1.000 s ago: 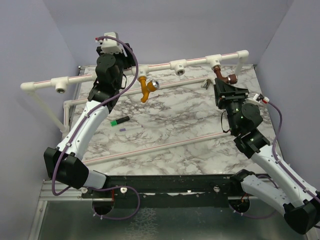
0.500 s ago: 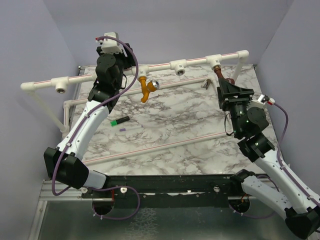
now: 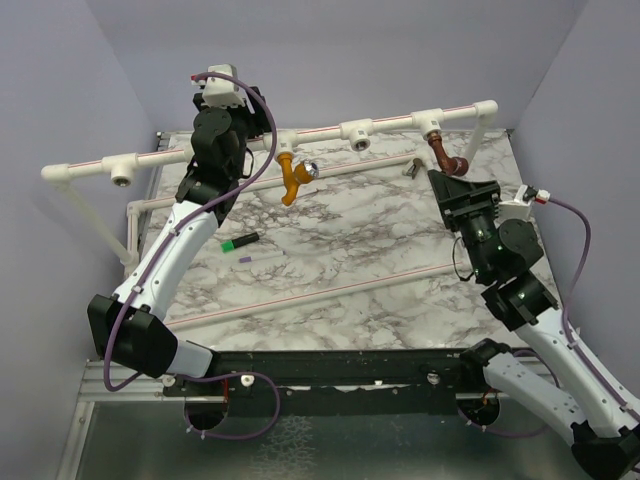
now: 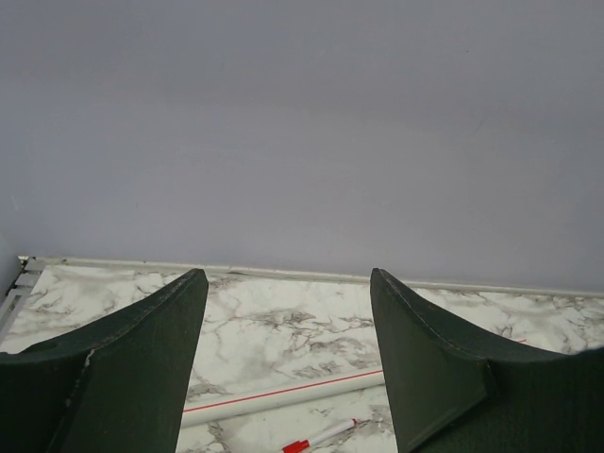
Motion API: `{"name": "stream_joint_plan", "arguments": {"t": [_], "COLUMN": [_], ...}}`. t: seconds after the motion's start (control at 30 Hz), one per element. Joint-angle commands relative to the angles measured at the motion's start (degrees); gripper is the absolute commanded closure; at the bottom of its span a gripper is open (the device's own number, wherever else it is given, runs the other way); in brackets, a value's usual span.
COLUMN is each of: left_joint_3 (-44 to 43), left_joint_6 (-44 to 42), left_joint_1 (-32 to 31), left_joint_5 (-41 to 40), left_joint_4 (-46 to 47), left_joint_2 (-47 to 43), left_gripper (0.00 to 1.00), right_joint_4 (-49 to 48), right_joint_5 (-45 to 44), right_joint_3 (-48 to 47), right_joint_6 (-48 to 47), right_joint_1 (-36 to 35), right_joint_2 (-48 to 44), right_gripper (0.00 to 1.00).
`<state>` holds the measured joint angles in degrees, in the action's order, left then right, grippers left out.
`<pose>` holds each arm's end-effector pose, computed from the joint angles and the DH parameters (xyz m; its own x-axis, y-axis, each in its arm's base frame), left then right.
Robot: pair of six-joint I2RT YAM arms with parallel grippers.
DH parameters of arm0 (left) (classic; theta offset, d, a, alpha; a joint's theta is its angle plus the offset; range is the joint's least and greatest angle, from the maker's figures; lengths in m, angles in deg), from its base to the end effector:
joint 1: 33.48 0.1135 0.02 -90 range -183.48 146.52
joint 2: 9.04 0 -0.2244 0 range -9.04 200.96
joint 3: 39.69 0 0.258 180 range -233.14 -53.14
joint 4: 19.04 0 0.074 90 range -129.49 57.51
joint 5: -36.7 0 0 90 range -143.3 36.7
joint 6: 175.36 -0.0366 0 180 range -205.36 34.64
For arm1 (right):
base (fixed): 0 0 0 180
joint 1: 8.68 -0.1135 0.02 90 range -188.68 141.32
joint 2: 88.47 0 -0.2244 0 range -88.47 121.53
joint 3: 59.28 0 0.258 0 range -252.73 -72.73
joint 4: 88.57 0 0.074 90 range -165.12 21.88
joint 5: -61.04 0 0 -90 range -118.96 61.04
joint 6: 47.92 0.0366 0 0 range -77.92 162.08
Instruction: Install the water faucets
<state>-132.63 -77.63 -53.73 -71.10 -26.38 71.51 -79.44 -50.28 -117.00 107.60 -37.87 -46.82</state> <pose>0.3262 -0.1084 0.3998 0.0759 -0.1645 -0.9834 0.0546 0.9855 -0.1606 0.1877 0.0896 0.3471 -0.0830 0.9248 -0.3714 -0.1537 0.3563 0.9216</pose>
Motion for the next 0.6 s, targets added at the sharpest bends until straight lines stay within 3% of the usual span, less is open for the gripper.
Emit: {"name": "stream_joint_plan", "arguments": {"t": [0.0, 0.23, 0.57], "left_joint_3": [4.2, 4.3, 4.3], "left_joint_6": [-1.2, -1.2, -1.3], "left_joint_1": [-0.5, -0.5, -0.5], "left_joint_5": [1.8, 1.8, 1.9], "left_joint_4": [-15.9, -15.9, -15.9], "left_joint_2": [1.9, 2.0, 2.2], "left_gripper": [0.29, 0.29, 0.29], "right_joint_4": [3.4, 8.5, 14.4], "right_joint_5": [4.5, 7.6, 3.9], "right_joint_3": [-2.0, -4.3, -7.3], "right_joint_6": [-11.7, -33.4, -63.9], "right_joint_1": [-0.3, -0.3, -0.3], "right_joint_2": [-1.6, -4.0, -7.0], "right_gripper": [0.36, 0.36, 0.35]}}
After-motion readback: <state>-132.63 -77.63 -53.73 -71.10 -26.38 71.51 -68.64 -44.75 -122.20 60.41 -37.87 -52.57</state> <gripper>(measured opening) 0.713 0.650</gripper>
